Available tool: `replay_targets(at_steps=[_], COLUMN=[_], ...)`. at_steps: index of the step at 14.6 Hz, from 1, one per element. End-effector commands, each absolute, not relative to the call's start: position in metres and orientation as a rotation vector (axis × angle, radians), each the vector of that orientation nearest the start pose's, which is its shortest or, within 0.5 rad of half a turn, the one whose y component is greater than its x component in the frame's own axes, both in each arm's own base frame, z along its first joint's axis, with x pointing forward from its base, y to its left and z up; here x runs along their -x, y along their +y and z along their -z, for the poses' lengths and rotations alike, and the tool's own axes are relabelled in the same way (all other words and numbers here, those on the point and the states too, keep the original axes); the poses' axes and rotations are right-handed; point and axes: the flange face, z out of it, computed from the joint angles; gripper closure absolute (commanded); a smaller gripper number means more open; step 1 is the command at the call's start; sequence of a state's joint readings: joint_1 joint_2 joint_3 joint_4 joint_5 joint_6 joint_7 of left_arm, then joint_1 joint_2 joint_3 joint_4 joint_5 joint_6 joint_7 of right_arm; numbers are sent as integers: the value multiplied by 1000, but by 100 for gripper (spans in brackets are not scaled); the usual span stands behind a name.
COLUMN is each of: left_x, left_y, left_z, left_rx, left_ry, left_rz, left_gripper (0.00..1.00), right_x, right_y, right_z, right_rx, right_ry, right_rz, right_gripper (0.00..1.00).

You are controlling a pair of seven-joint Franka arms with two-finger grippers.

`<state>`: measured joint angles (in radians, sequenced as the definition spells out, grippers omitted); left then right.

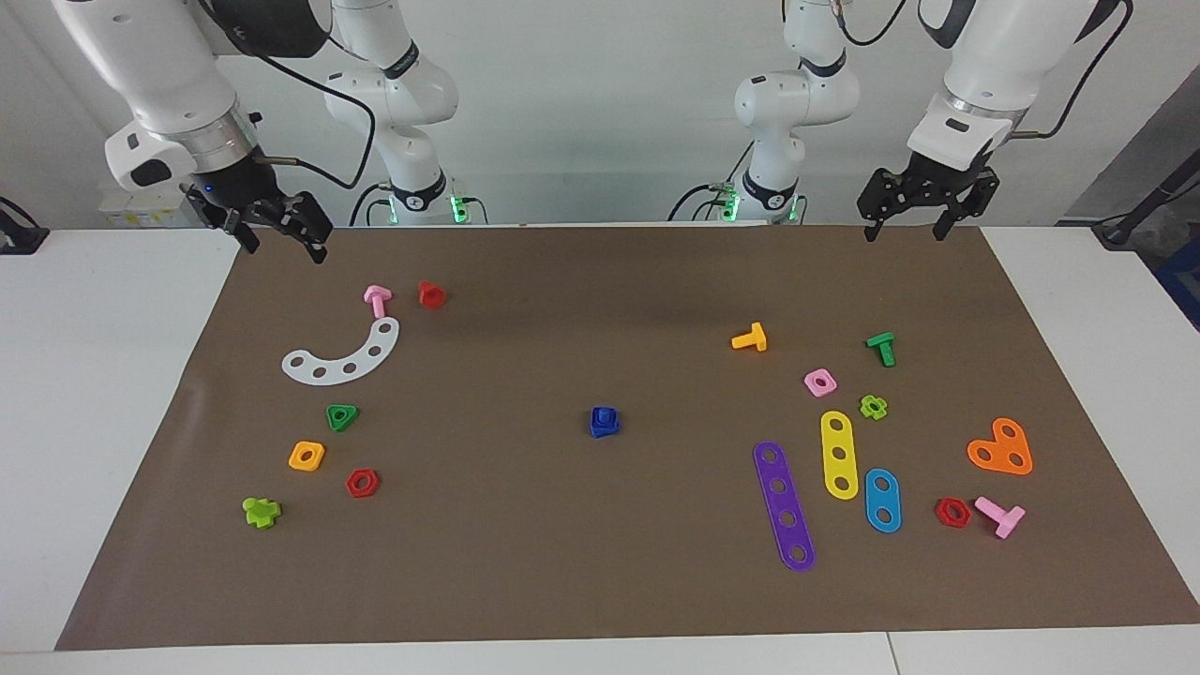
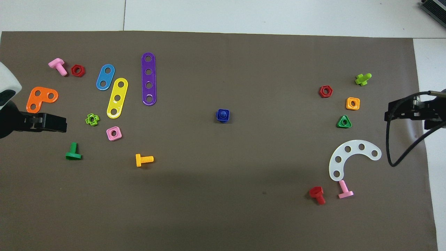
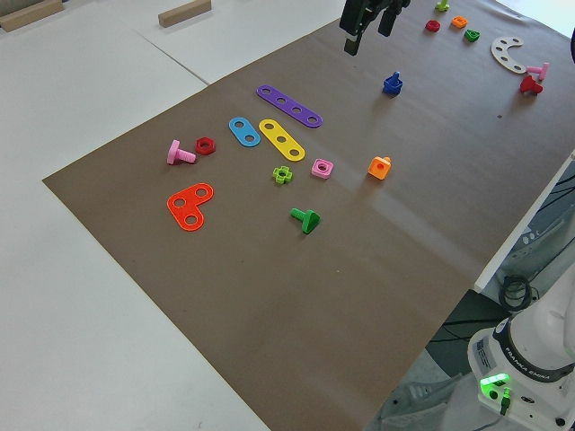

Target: Unscrew and place screws in storage area

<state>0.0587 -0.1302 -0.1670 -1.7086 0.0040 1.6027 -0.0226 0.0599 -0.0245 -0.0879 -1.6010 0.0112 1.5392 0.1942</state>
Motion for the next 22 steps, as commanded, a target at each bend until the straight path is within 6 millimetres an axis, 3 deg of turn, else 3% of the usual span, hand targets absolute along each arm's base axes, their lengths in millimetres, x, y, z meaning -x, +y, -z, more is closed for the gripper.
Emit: replay_targets(at_steps=[1,9,14,18,22], left_x=[-506,-510,-503,-496,-505], left_y=[-59,-69,-93,-130,-201], left_z=[-629,-633,-631,-626,-616], left_rx=[3101,3127,3140,3142,3196], left_ry=[148,168,220,262,150], left_rz=[69,129,97,43,5], left_gripper=[0,0,0,0,0], right_x=[-535,-535,-535,-535,-535], right_y=[-16,-16,-16,-16,-16], right_z=[-621,-621,-621,-621,-621], right_rx=[3110,3110,3110,3110,3110], right_ry=[308,308,308,308,308], right_rz=[-60,-60,-60,-60,-60], right_gripper=[0,0,0,0,0])
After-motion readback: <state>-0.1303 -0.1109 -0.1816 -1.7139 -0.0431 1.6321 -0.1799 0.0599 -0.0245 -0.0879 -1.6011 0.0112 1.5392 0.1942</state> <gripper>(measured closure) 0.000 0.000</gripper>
